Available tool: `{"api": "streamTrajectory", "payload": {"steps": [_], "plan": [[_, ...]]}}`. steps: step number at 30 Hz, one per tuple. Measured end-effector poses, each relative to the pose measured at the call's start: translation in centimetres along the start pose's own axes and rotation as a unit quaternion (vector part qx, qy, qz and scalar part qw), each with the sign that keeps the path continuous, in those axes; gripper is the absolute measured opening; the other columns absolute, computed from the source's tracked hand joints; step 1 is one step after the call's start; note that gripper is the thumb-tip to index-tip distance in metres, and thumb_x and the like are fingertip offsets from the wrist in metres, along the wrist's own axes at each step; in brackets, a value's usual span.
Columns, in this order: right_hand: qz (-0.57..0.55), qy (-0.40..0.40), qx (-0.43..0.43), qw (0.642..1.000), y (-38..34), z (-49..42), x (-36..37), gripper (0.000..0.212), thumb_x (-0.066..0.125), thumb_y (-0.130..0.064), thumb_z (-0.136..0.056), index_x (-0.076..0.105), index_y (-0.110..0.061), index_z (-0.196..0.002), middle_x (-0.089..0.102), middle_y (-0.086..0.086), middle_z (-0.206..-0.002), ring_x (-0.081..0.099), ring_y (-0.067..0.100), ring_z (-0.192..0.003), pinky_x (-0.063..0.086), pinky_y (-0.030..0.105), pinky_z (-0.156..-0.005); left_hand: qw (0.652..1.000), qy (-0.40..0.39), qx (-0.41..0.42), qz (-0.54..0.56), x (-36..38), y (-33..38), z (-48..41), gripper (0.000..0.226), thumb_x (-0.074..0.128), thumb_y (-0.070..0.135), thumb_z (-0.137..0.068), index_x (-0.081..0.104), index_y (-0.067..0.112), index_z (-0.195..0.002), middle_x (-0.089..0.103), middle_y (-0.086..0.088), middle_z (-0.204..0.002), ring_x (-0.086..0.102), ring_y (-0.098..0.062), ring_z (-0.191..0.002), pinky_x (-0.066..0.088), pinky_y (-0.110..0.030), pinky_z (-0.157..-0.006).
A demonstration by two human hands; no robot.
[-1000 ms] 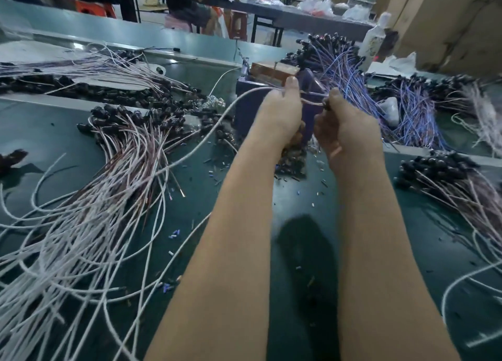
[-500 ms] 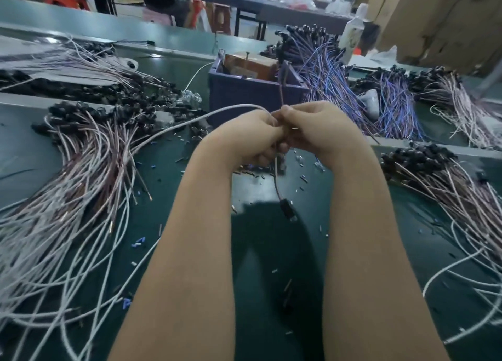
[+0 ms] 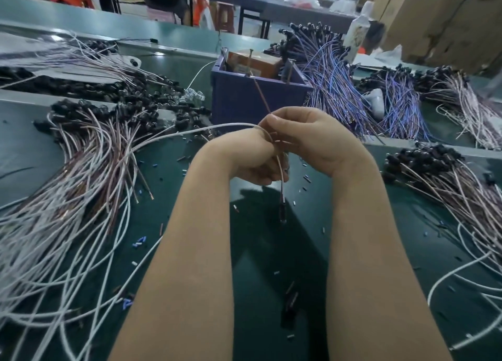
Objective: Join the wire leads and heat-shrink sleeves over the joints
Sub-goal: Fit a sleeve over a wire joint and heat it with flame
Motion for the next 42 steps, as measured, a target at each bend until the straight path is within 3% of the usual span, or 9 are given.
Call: {"api": "streamTrajectory", "payload": {"steps": [4,11,15,19,23,27,33,39,42], "plan": [[0.035,0.019,-0.005,0.999,-0.7,-0.1,-0.7,0.017,0.057,-0.010,-0.092,0.072,-0.016,-0.087,0.071,-0.001,-0.079,0.063,0.009,-0.073,0.053,0.023,-0.073,1.000,-0.014,0.011,0.018,0.6,0.7,0.3,0.030,0.035,0.022,-0.103,0.058,0.004,-0.096,0.072,-0.014,-0.086,0.054,-0.005,-0.043,0.043,-0.013,-0.043],[0.124,-0.009,0.005,0.992,-0.7,0.2,0.1,0.018,0.063,-0.017,-0.090,0.076,-0.023,-0.079,0.071,0.007,-0.079,0.058,0.029,-0.071,0.052,0.054,-0.079,0.999,-0.023,0.010,-0.032,0.8,0.4,0.1,0.036,0.033,0.018,-0.103,0.057,0.005,-0.080,0.064,0.002,-0.051,0.040,-0.004,-0.036,0.031,-0.011,-0.036],[0.160,0.072,-0.012,0.984,-0.9,-0.4,-1.1,0.022,0.060,-0.018,-0.092,0.072,-0.024,-0.074,0.068,-0.004,-0.069,0.057,0.009,-0.062,0.049,0.025,-0.062,1.000,0.011,0.023,0.010,0.2,0.7,0.3,0.023,0.043,0.020,-0.100,0.058,0.005,-0.092,0.070,-0.005,-0.069,0.050,-0.003,-0.043,0.040,-0.013,-0.041],[0.198,0.192,0.004,0.961,-0.8,0.1,-4.5,0.016,0.060,-0.015,-0.090,0.071,-0.018,-0.078,0.059,-0.004,-0.060,0.048,0.001,-0.049,0.037,0.008,-0.044,0.970,0.148,0.031,0.188,-3.4,0.9,0.6,0.020,0.042,0.026,-0.101,0.054,0.011,-0.095,0.066,-0.008,-0.097,0.059,-0.008,-0.063,0.052,-0.018,-0.050],[0.240,0.091,0.083,0.963,0.5,0.4,-3.3,0.014,0.064,-0.020,-0.088,0.074,-0.020,-0.078,0.062,-0.009,-0.052,0.051,-0.003,-0.044,0.039,0.009,-0.043,0.846,0.311,0.123,0.416,-8.2,0.9,2.0,0.029,0.030,0.025,-0.104,0.050,0.012,-0.087,0.066,-0.001,-0.079,0.042,-0.003,-0.046,0.037,-0.015,-0.043],[0.069,0.079,0.102,0.989,0.5,0.4,-2.1,0.016,0.055,-0.015,-0.095,0.066,-0.014,-0.083,0.072,-0.001,-0.064,0.068,0.008,-0.059,0.055,0.017,-0.058,0.847,0.417,0.152,0.292,-10.2,0.7,3.1,0.039,0.031,0.021,-0.104,0.053,0.014,-0.073,0.048,0.003,-0.058,0.035,-0.003,-0.040,0.028,-0.018,-0.045],[-0.210,0.175,0.082,0.958,1.1,-0.6,-2.0,0.024,0.039,-0.014,-0.103,0.052,-0.010,-0.083,0.064,0.013,-0.077,0.063,0.019,-0.066,0.057,0.028,-0.061,0.976,0.200,0.083,0.001,-5.3,2.2,0.5,0.038,0.040,0.023,-0.101,0.059,0.012,-0.071,0.049,0.002,-0.054,0.034,-0.001,-0.029,0.028,-0.013,-0.037],[-0.234,0.167,0.073,0.955,1.6,-0.9,-1.6,0.024,0.041,-0.011,-0.101,0.055,-0.006,-0.083,0.067,0.014,-0.080,0.067,0.016,-0.063,0.056,0.024,-0.054,0.984,0.087,0.038,-0.154,-2.9,1.4,0.0,0.037,0.039,0.020,-0.100,0.060,0.014,-0.071,0.062,0.008,-0.048,0.044,-0.007,-0.039,0.035,-0.014,-0.039],[-0.196,0.188,0.060,0.960,1.7,-1.1,-1.8,0.024,0.043,-0.011,-0.100,0.058,-0.008,-0.081,0.067,0.008,-0.082,0.066,0.016,-0.071,0.056,0.026,-0.065,0.981,0.049,0.002,-0.190,-2.2,0.5,0.0,0.035,0.042,0.013,-0.096,0.065,0.011,-0.071,0.074,-0.008,-0.075,0.047,-0.020,-0.058,0.035,-0.017,-0.044]]}}
Point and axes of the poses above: each hand's wrist, its own z-axis away from the middle knuckle, its own x-axis out of the palm, y = z × x, the point moved 9 cm from there along -z, towards the middle knuckle
